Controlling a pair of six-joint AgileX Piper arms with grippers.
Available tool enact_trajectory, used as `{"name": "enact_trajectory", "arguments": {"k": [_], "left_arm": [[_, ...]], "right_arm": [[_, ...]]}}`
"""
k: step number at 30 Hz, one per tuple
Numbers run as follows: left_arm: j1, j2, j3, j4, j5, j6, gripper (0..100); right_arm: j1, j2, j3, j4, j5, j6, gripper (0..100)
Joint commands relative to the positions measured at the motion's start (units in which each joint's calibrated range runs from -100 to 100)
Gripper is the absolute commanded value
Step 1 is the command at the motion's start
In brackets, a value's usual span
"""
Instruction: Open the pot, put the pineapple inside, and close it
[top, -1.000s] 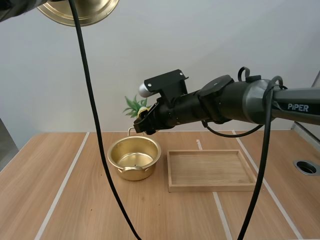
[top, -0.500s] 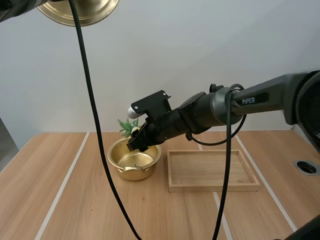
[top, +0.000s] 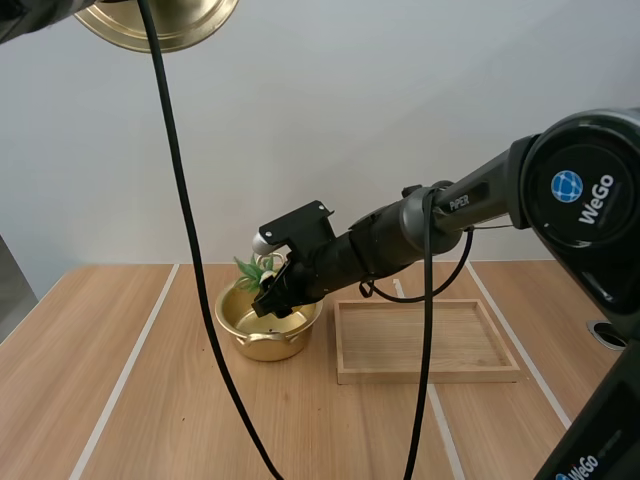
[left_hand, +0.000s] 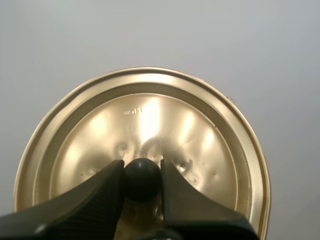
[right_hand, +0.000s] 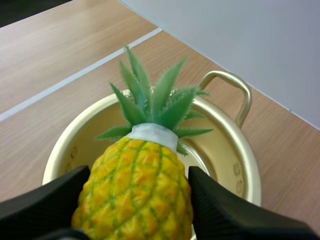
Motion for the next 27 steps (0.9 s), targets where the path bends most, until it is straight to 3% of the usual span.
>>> {"name": "enact_trajectory", "arguments": {"k": [1,6,17,27], "left_arm": [[0.09,-0.36,-0.50,0.33,-1.38,-0.43,0],[0.09,-0.36,-0.50,0.33,-1.38,-0.43,0],[0.09,-0.36,-0.50,0.33,-1.38,-0.43,0],[0.09,-0.36,-0.50,0.33,-1.38,-0.43,0]], "right_arm": [[0.17,0.72,-0.31,1.31,-0.40,-1.63,0],[0.17,2.77,-0.31,6.64,-0.40,-6.14,0],[0.17,5.73,-0.31,13.53,-0.40,-6.30,0],[0.17,8.26,-0.43,14.91,-0.40,-6.30,0]]}}
